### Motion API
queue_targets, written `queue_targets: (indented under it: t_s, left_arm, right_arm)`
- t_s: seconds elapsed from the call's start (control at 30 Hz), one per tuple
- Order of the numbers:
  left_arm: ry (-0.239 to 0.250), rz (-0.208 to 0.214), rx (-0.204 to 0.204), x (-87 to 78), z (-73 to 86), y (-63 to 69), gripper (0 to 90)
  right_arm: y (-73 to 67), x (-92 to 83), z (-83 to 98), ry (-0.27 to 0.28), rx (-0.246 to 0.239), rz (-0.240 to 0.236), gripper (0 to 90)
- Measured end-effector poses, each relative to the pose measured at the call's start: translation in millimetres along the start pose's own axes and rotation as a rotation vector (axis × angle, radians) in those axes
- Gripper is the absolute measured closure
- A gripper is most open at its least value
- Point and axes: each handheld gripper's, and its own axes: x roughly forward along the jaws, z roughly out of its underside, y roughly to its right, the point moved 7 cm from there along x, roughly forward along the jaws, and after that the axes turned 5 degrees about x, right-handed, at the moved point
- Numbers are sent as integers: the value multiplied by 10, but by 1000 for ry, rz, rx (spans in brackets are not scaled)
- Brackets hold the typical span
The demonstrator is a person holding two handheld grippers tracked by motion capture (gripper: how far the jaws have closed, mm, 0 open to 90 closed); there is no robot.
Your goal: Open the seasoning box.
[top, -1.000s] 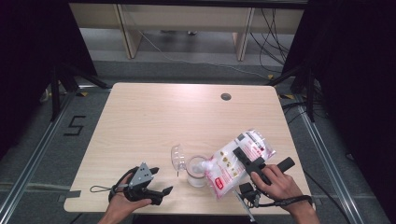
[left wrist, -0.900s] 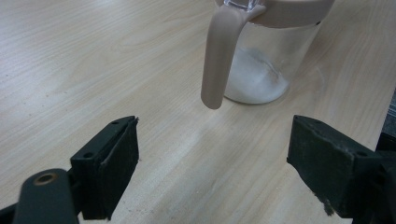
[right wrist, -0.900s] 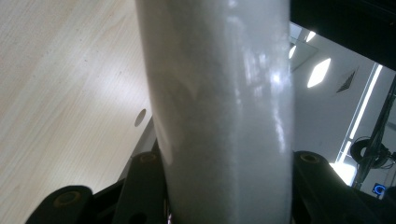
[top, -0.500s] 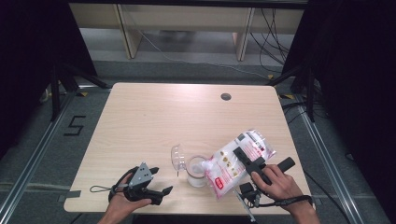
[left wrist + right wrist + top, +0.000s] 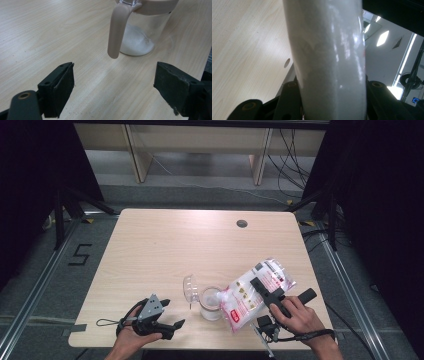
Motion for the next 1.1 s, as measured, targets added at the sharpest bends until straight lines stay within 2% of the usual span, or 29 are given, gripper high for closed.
queue_targets:
  t_s: [0.53,0.63,0.77,0.83,0.87,0.93,1.03,1.1]
  left_arm:
    - [1,3,1,-2,-3,-2,162]
    - [-1,4,27,-3,-7,-20,162]
    - [0,4,26,-3,-12,-21,162]
    - [0,1,27,-5,-18,-21,162]
    - [0,3,26,-3,-22,-18,162]
    - [3,2,-4,7,-22,2,162]
    - [0,-4,2,15,-20,-8,162]
    - [5,6,-4,22,-23,3,162]
  right_arm:
    - [3,-2,5,3,-1,-2,639]
    - [18,3,9,10,-24,7,639]
    - [14,2,11,10,-21,7,640]
    - [-2,-6,7,3,-2,-4,640]
    - [-2,-7,6,3,-1,-4,640]
    - [-1,-7,5,6,-2,-3,641]
    - [-3,-7,13,11,3,10,641]
    - [-14,-8,22,7,8,4,642]
